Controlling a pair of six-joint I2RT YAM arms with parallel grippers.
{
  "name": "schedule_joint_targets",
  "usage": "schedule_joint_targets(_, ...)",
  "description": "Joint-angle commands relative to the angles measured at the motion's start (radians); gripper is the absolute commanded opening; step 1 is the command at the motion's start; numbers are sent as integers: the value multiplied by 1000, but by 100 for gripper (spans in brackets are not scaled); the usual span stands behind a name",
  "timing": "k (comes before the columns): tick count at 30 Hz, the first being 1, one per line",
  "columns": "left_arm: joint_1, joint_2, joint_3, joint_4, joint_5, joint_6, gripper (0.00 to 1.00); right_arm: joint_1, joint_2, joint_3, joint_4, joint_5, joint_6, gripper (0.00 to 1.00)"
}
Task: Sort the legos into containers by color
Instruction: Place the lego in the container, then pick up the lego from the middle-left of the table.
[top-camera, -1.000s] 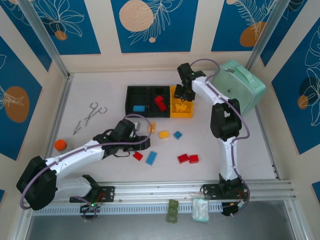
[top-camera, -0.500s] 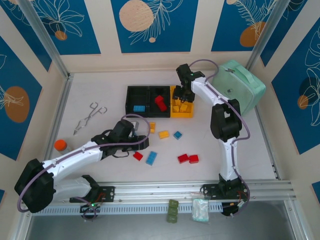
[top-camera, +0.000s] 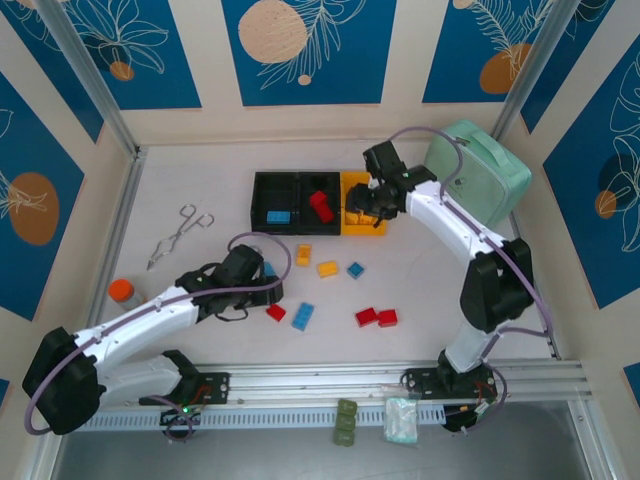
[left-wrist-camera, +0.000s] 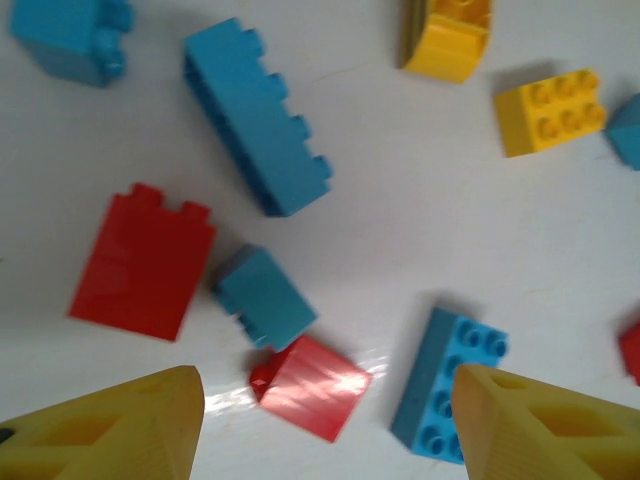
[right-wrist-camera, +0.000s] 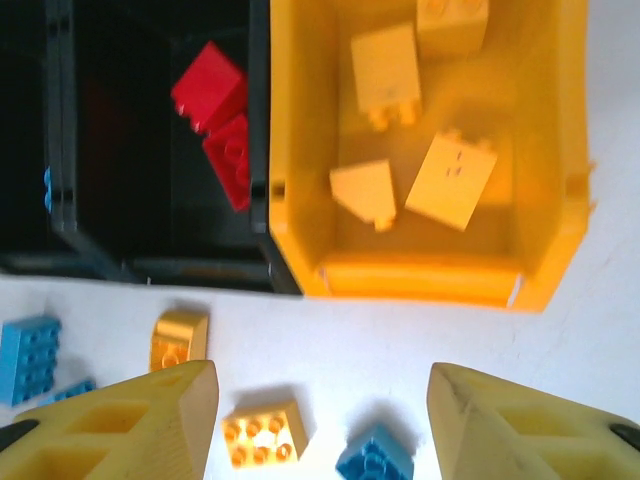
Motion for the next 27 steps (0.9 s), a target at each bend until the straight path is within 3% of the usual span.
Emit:
schedule_joint_targets(1,-6,-19,45,-122,-95,0,66,23,-97,-100,53,-90,-15,58)
schedule_joint_targets(13,73,54,85,-214,-162,76,68,150,-389,-476,169,-234,0,58)
schedule_joint_targets(27,99,245,111,-137,-153,135,68,183,-431,-550,193,-252,37,58)
